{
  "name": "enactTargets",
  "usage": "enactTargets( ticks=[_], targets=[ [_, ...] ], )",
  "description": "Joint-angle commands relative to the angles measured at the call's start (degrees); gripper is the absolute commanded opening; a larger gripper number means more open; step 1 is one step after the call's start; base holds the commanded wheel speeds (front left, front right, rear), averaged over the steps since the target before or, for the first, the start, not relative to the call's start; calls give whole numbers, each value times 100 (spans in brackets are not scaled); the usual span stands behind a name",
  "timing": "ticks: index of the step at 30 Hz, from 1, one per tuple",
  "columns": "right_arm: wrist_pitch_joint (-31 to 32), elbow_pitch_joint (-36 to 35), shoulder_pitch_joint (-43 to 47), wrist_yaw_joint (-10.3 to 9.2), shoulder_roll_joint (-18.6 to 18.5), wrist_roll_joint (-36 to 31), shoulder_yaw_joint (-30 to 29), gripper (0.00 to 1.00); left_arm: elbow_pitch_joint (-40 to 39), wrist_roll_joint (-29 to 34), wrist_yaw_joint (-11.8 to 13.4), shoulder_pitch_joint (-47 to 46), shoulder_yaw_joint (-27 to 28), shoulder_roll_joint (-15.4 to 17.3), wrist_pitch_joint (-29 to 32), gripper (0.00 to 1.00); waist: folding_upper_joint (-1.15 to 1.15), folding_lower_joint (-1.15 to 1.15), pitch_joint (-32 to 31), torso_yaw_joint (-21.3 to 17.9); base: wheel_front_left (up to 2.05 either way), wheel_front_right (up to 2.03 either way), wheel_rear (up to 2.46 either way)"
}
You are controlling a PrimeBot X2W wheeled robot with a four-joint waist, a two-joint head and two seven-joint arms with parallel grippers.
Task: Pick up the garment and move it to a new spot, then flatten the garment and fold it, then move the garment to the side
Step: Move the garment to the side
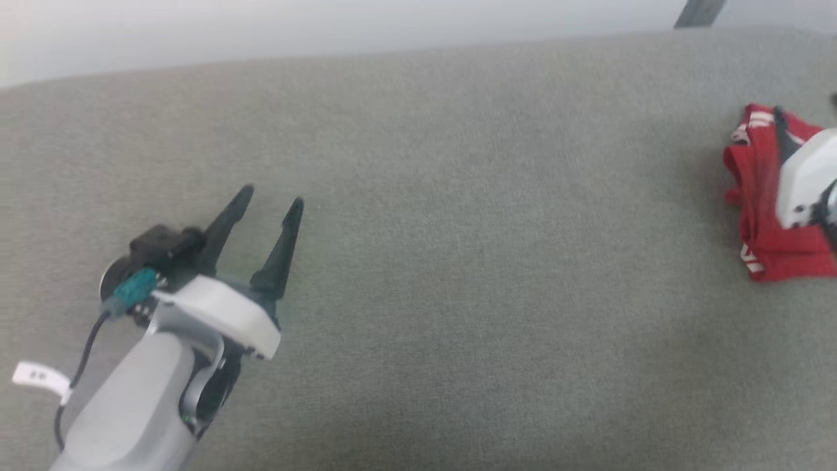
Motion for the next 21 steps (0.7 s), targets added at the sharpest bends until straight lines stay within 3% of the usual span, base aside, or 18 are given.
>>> enactTargets(
  ticks=[1,8,13,21],
  targets=[
    [-106,-78,195,-13,103,81,74,100,-71,-42,66,245,120,36,-21,100,0,0,-279,164,0,0,0],
    [-313,-367,863,-12,450,461,273,100,-411,78,300,1064,645,83,-22,100,0,0,-751,376,0,0,0],
    [-383,-612,1297,-13,491,660,330,100,-607,221,391,1505,956,110,-22,100,0,0,-976,516,0,0,0],
    [-422,-1458,2206,-12,613,806,85,100,-1051,540,339,2373,1593,38,-23,100,0,0,-1318,677,0,0,0]
  ],
)
